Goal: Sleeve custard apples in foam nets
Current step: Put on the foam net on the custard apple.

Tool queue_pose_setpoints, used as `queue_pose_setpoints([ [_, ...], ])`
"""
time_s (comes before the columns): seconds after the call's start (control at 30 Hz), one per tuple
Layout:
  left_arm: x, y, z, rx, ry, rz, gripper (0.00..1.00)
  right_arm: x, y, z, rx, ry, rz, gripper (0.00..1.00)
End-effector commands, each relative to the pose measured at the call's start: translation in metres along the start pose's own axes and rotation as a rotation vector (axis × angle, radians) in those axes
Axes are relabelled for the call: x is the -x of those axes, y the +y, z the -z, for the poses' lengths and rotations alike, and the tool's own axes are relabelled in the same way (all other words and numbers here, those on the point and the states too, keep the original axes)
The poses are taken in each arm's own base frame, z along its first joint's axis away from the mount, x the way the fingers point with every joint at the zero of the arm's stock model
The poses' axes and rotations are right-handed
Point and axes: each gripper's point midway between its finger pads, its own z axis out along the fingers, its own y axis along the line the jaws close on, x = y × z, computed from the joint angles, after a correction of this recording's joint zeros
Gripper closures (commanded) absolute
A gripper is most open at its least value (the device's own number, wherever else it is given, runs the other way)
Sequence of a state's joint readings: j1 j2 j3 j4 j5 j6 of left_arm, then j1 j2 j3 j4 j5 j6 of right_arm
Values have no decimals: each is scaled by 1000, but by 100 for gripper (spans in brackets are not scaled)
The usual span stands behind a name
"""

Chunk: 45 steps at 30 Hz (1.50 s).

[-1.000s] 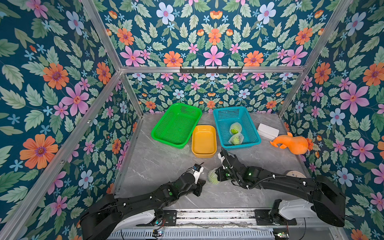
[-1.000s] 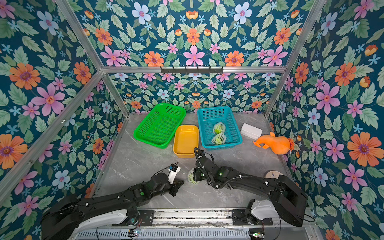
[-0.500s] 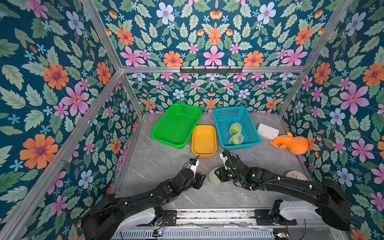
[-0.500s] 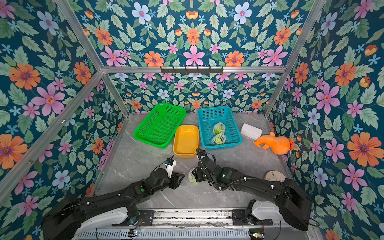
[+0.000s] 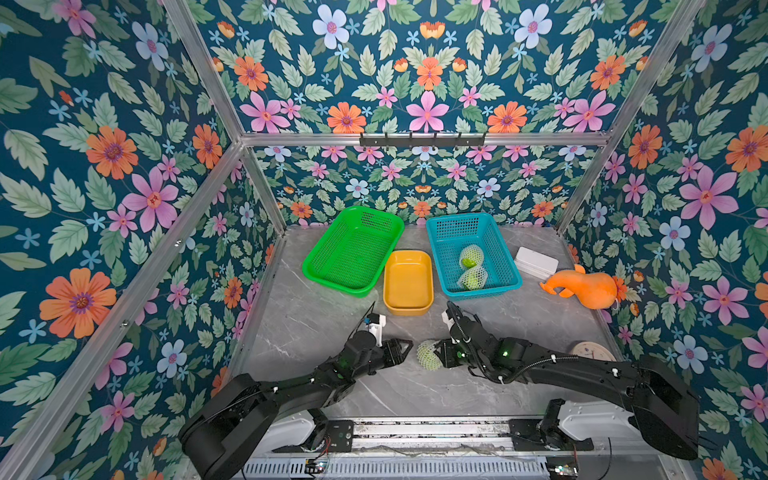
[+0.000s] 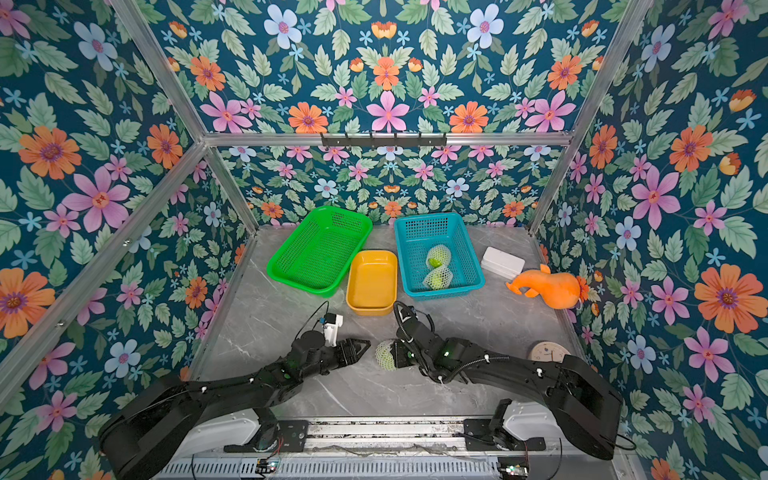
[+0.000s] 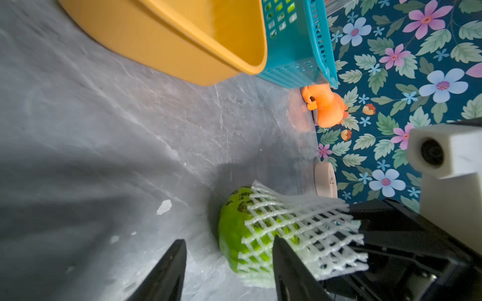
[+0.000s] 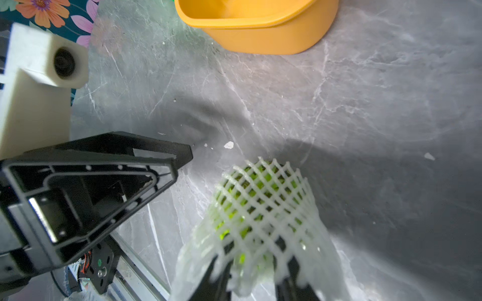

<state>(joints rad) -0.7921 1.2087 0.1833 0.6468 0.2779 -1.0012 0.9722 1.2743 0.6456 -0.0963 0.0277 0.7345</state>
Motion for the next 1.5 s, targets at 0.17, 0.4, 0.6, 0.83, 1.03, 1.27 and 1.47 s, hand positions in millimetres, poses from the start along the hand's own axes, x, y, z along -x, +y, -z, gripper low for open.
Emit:
queue_pose_setpoints([
  [0.17,-5,-31,-12,-170,59,65,50,3,2,0,17,-29,-28,73],
  [0.4,-9,-34,-18,-190,76,61,50,6,3,1,18,-39,-25,73],
  [0.6,-15,-25,-21,-156,97,72,50,7,4,-1,19,-34,-22,73],
  [0.83,-16,-24,-23,-151,110,75,50,8,6,-1,19,-36,-19,73],
  [1.03,-18,-22,-26,-143,121,78,50,10,6,0,19,-39,-17,73],
  [1.27,-12,-22,-18,-141,78,36,71,9,4,2,11,-41,-18,74],
  [1.47,-3,-20,-6,-99,23,-6,55,9,5,2,13,-39,-17,74],
])
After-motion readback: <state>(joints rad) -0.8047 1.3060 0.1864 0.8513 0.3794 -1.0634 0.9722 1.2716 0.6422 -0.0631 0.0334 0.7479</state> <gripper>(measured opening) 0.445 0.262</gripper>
